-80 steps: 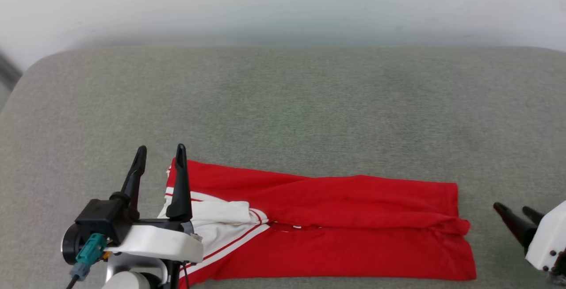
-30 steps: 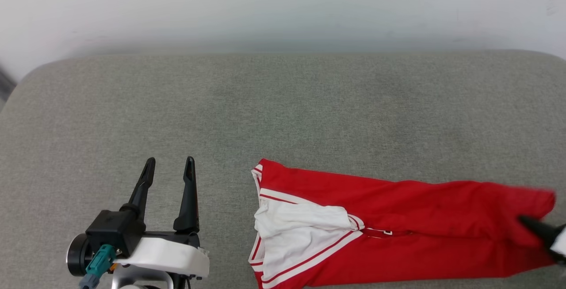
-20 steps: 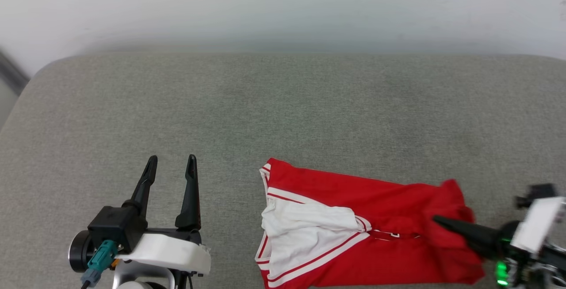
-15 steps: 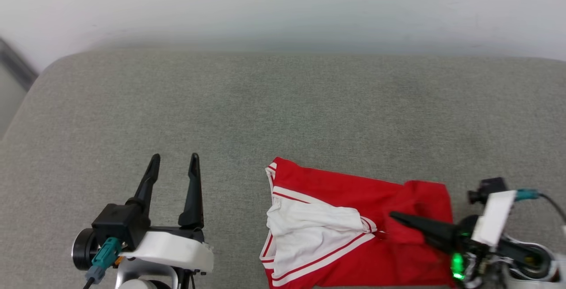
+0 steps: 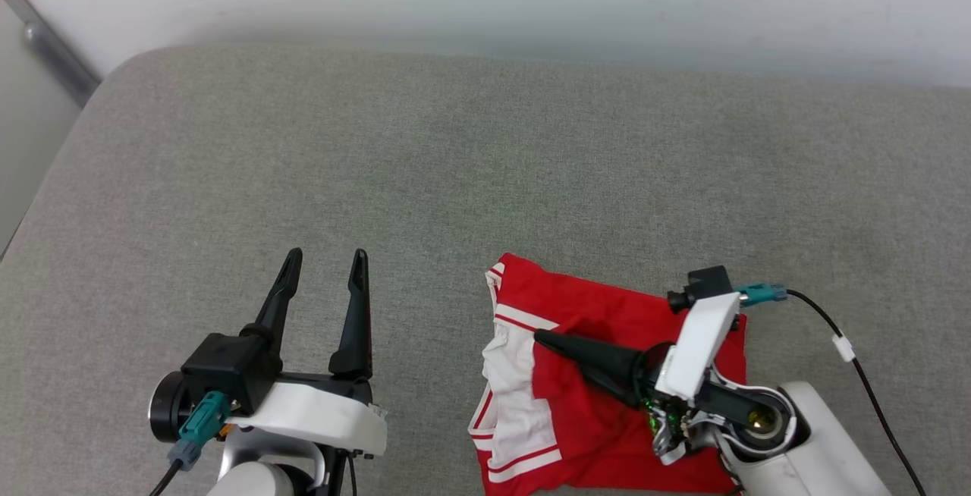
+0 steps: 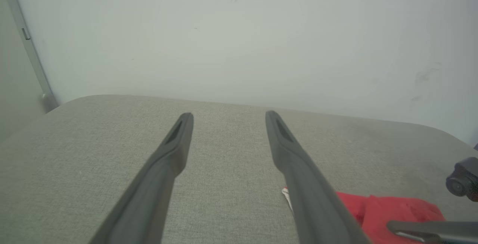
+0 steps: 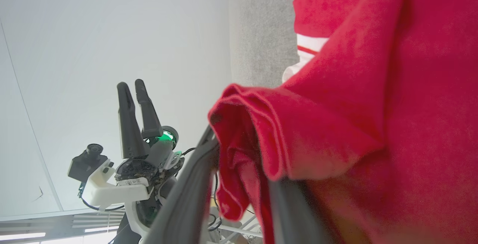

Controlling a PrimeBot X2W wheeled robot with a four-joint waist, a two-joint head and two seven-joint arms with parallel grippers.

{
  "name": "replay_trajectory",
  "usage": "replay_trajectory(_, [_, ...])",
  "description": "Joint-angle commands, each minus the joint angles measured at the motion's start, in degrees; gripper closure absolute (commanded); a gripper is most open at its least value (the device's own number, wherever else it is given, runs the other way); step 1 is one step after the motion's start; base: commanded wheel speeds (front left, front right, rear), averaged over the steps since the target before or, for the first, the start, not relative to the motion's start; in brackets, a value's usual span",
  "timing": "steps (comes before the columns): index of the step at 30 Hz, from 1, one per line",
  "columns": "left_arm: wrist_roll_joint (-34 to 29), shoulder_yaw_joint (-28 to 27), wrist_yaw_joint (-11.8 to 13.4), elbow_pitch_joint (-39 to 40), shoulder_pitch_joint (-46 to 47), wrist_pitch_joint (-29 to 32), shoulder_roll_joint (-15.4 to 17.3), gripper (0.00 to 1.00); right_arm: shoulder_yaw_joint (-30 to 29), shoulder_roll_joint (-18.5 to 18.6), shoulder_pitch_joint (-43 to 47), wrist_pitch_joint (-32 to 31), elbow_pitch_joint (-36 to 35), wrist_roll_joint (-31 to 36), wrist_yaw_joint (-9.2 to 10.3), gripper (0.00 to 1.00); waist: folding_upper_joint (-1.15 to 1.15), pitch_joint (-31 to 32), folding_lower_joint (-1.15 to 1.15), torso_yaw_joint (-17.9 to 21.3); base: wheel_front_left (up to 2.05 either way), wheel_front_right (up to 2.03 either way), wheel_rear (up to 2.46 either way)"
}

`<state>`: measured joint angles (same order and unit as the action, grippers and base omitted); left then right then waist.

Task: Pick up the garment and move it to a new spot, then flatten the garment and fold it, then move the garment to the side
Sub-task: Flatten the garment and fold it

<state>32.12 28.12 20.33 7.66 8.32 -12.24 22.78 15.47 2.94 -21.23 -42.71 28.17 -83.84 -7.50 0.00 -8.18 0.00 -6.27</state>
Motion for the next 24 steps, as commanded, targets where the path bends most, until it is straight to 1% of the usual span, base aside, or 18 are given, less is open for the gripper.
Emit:
replay_trajectory(1, [0.2,0.1,-0.1,-0.1,0.5,-0.2,-0.1,0.00,0.5,-0.1,-0.9,0.4,-0.3,0.1,0.02,0.00,0.00,-0.2,0.00,0.0,0.00,0.00,0.00])
replay_trajectory(2, [0.1,0.1,-0.1,-0.3,0.6,-0.2,-0.2,0.00,1.5,-0.1,-1.2,1.1,-0.4,0.8,0.01,0.00,0.00,-0.3,0.00,0.0,0.00,0.00,0.00])
replay_trajectory(5, [0.0,0.0,-0.1,-0.8,1.0,-0.5,-0.1,0.00,5.5,0.9,-2.6,3.4,-2.4,5.7,0.01,0.00,0.00,-0.6,0.00,0.6,0.00,0.00,0.00])
replay_trajectory(6, [0.0,0.0,-0.1,-0.8,1.0,-0.5,-0.1,0.00,5.5,0.9,-2.6,3.4,-2.4,5.7,0.01,0.00,0.00,-0.6,0.00,0.6,0.00,0.00,0.00])
replay_trajectory(8, [0.1,-0.1,-0.2,-1.0,1.1,-0.6,0.0,0.00,8.2,2.4,-3.7,6.0,-5.2,9.8,0.02,0.00,0.00,-0.7,0.00,1.4,0.00,0.00,0.00])
replay_trajectory(9, [0.1,-0.1,-0.2,-1.0,1.1,-0.6,0.0,0.00,8.2,2.4,-3.7,6.0,-5.2,9.8,0.02,0.00,0.00,-0.7,0.00,1.4,0.00,0.00,0.00])
replay_trajectory(10, [0.2,-0.1,-0.3,-1.2,1.3,-0.7,0.0,0.00,11.0,4.4,-4.7,8.0,-7.5,13.9,0.02,0.00,0.00,-0.7,0.00,1.8,0.00,0.00,0.00])
replay_trajectory(14, [0.3,-0.4,-0.2,-1.5,1.0,-0.9,0.0,0.00,15.8,9.6,-6.1,13.8,-11.2,23.9,0.02,0.00,0.00,-0.2,0.00,3.0,0.00,0.00,0.00])
replay_trajectory(15, [0.3,-0.4,-0.2,-1.5,1.0,-0.9,0.0,0.00,15.8,9.6,-6.1,13.8,-11.2,23.9,0.02,0.00,0.00,-0.2,0.00,3.0,0.00,0.00,0.00])
replay_trajectory(17, [0.3,-0.7,0.2,-1.6,0.5,-1.0,0.1,0.00,16.9,12.2,-6.3,16.7,-11.4,28.9,0.02,0.00,0.00,0.2,0.00,3.7,0.00,0.00,0.00])
replay_trajectory(18, [0.3,-0.8,0.2,-1.7,0.3,-1.1,0.2,0.00,16.5,13.2,-6.5,18.5,-11.2,31.4,0.02,0.00,0.00,0.4,0.00,4.0,0.00,0.00,0.00])
replay_trajectory(21, [0.5,-1.2,0.6,-2.1,-0.5,-1.2,0.3,0.00,14.0,15.5,-5.9,23.1,-10.1,37.9,0.02,0.00,0.00,1.1,0.00,5.0,0.00,0.00,0.00])
replay_trajectory(24, [0.7,-1.4,0.9,-2.4,-1.0,-1.4,0.3,0.00,9.5,17.2,-3.7,26.9,-9.5,43.0,0.02,0.00,0.00,1.6,0.00,5.8,0.00,0.00,0.00])
